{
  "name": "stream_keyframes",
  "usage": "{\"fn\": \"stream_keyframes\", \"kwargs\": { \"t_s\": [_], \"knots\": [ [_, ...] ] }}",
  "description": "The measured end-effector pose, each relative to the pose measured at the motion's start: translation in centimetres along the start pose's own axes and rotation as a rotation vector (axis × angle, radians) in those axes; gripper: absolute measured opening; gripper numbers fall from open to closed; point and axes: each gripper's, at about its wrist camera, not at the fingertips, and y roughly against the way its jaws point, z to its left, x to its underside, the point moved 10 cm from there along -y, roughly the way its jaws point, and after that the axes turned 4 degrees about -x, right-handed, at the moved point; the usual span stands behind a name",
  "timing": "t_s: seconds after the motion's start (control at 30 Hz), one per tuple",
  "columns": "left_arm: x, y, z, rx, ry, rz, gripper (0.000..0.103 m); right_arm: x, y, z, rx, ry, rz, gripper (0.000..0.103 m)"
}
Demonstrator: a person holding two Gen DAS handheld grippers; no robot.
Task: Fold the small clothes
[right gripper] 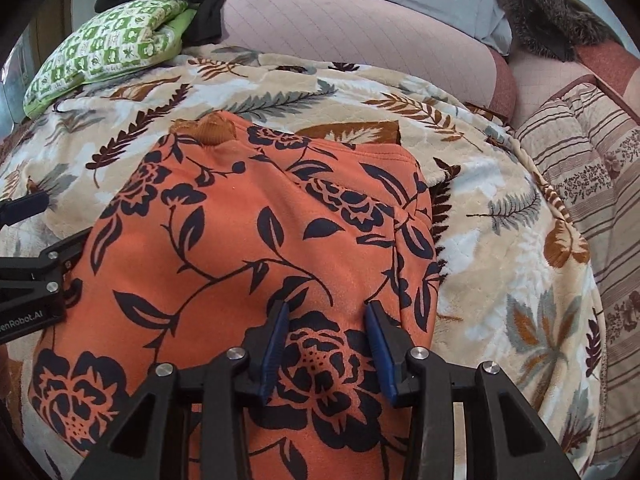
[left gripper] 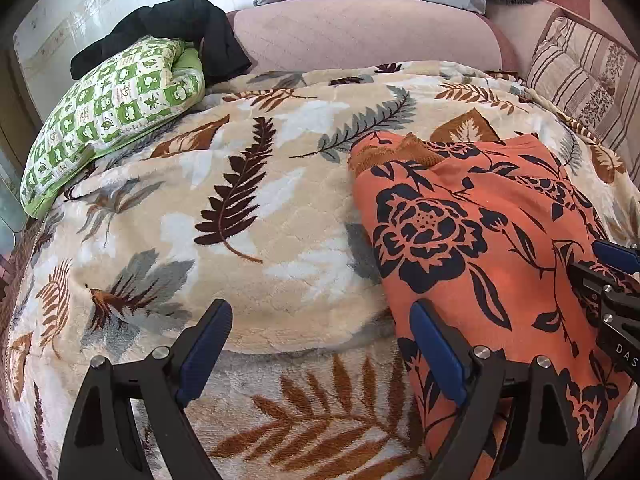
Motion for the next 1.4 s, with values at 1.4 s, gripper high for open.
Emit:
{"fn": "stream_keyframes", "kwargs": {
  "t_s": [1.4],
  "knots": [
    [0.1, -1.3, 0.0, 0.017, 0.023, 0.011, 0.091, 0.0, -0.3, 0.3, 0.040, 0.070, -0.032, 0.045]
  ]
}}
